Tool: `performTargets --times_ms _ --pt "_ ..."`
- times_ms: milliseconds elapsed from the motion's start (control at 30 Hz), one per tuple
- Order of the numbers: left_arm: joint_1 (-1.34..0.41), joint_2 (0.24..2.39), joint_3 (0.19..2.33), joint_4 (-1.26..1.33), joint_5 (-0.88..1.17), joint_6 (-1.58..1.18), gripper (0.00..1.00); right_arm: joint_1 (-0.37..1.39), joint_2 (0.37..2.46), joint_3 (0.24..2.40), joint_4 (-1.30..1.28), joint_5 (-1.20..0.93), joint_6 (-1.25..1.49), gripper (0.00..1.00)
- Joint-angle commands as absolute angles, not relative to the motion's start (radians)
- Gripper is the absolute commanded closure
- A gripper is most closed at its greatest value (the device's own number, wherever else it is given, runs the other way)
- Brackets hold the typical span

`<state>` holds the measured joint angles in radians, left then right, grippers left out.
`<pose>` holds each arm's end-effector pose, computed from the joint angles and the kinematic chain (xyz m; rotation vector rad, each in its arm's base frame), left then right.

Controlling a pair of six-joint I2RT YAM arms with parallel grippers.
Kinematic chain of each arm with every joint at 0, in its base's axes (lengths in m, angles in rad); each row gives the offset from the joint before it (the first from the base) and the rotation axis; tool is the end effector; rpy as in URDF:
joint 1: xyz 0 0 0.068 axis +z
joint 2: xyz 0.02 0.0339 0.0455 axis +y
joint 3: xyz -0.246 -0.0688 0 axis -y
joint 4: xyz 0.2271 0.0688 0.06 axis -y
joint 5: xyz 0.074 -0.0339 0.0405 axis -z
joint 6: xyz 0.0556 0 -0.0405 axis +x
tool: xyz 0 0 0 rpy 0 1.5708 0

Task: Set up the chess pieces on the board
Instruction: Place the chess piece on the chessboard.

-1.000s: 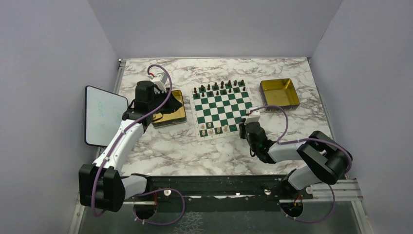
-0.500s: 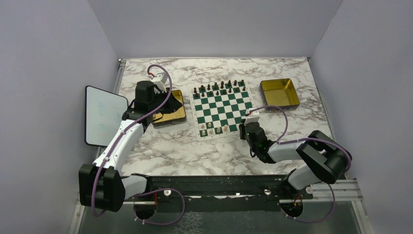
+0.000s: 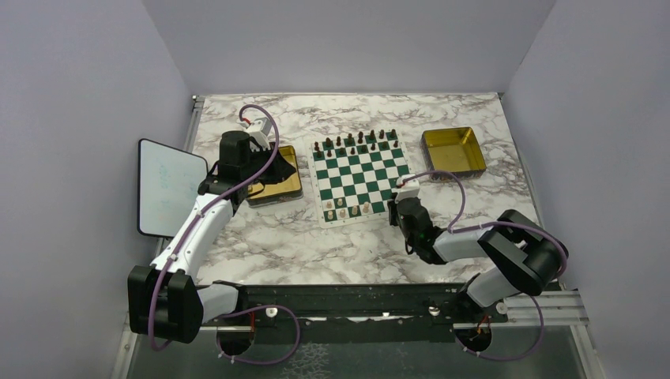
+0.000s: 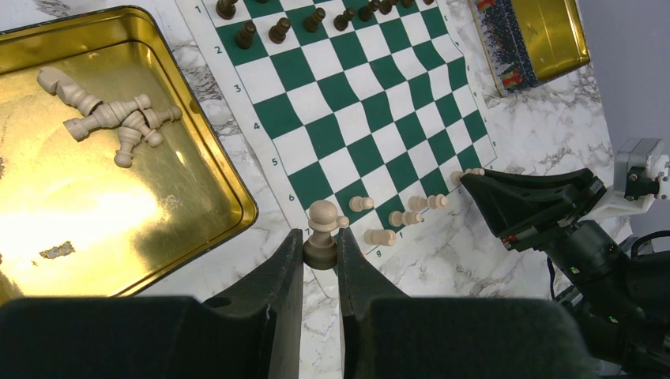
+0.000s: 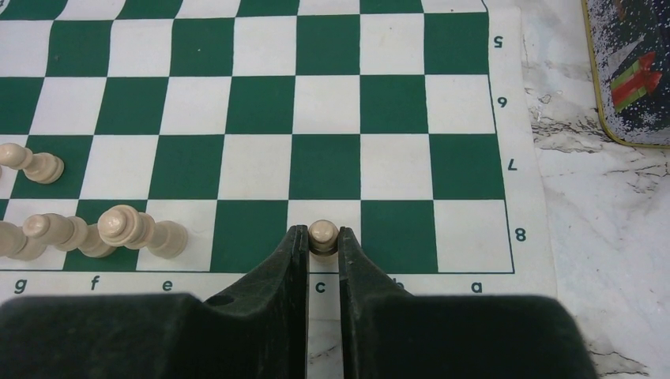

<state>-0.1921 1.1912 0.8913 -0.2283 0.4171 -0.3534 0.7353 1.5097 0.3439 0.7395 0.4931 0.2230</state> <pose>0.2621 -0.0739 0.2693 0.0863 2.1396 -0.7621 0.2116 0.1559 0.1231 -0.1855 1.9374 0.1415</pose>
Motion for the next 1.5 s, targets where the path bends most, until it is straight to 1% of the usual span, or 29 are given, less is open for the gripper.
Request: performTargets --times_ms 0,367,633,867,1133,1267,1467 --pt "-0.196 1.175 0.883 -0.222 0.438 -0.336 0.87 0.730 1.529 0.359 0.773 0.503 0.213 0.87" --pt "-0.196 1.173 0.882 -0.222 0.440 -0.336 0.87 0.731 1.533 0.376 0.768 0.510 0.201 0.87" --pt "-0.196 1.173 0.882 -0.222 0.440 -0.336 0.87 0.730 1.480 0.402 0.694 0.510 0.201 0.87" --pt "-0.197 1.172 0.881 -0.222 0.442 -0.336 0.86 0.730 1.533 0.402 0.727 0.525 0.191 0.87" --pt "-0.196 1.172 0.883 -0.222 0.442 -0.335 0.86 0.730 1.548 0.410 0.696 0.523 0.200 0.86" --pt "-0.198 1.173 0.882 -0.222 0.440 -0.334 0.86 0.730 1.531 0.409 0.670 0.511 0.212 0.80" --pt "-0.196 1.172 0.882 -0.222 0.440 -0.334 0.86 0.731 1.516 0.415 0.631 0.520 0.225 0.68"
